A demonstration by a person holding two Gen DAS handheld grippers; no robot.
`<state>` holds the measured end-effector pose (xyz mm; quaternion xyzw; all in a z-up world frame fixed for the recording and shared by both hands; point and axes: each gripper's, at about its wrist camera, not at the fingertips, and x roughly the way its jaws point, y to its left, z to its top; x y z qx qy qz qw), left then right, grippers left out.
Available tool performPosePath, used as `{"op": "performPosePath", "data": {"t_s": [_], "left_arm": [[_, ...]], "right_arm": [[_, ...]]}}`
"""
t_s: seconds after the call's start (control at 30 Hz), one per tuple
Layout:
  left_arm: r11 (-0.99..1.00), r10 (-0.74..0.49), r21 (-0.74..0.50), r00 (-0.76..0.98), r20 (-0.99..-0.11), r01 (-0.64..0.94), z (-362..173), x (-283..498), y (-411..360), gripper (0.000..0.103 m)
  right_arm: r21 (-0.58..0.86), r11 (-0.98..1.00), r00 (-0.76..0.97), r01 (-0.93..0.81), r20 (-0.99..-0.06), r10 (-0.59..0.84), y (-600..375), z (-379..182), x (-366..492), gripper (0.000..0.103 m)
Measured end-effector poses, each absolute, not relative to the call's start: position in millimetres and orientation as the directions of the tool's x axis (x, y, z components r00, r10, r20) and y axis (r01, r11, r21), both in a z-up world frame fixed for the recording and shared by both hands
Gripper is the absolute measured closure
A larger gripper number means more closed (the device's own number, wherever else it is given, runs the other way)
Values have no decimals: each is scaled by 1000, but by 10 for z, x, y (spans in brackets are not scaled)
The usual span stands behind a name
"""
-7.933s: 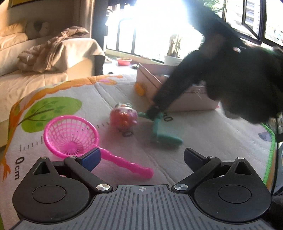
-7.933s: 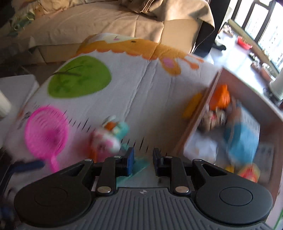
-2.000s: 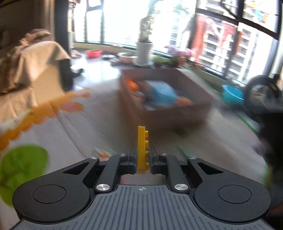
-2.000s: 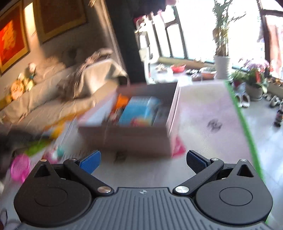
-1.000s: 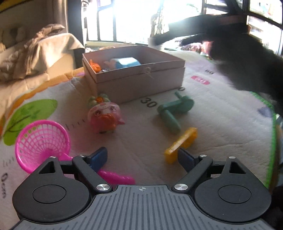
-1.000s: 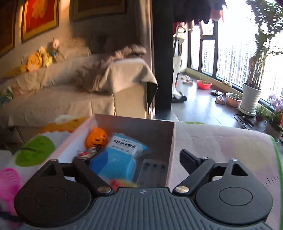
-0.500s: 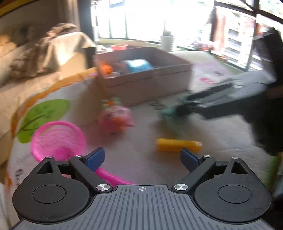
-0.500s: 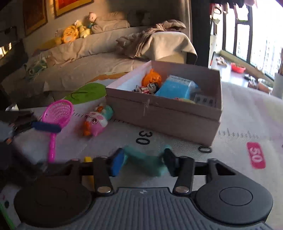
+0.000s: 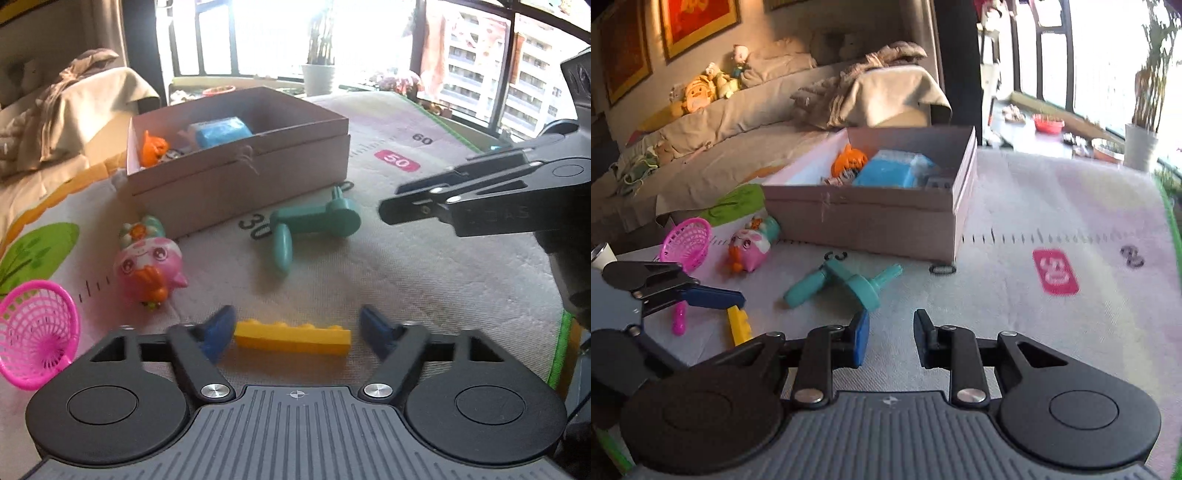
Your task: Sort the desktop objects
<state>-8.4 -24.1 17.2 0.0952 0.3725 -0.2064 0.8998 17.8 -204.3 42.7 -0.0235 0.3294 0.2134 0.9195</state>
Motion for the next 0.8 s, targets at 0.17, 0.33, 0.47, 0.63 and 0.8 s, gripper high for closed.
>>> {"op": "performPosePath", "data": {"t_s": [0.17,0.33,0.47,0.63,0.8], "left_arm": [[895,-296,33,648,-701,445,178,-134,-185,34],[914,-254,62,685,-683,401,130,-181,-18,12],[931,-248,27,687,-683,364,99,-194,162,6],[935,-258,10,701,-665,354,73,-232,235,4],[935,-260,10,701,-664,355,87,-227,233,4]], "right_arm": [[15,875,701,-484,-592,398,-1763,436,284,58],[-13,856,690,-517,-599,407,-1536,355,535,50],[70,861,632,-504,-649,424,-1578,319,582,50],[101,836,581,-539,-675,456,-1607,345,289,50],[74,860,611,-504,-674,416,-1547,369,315,50]]}}
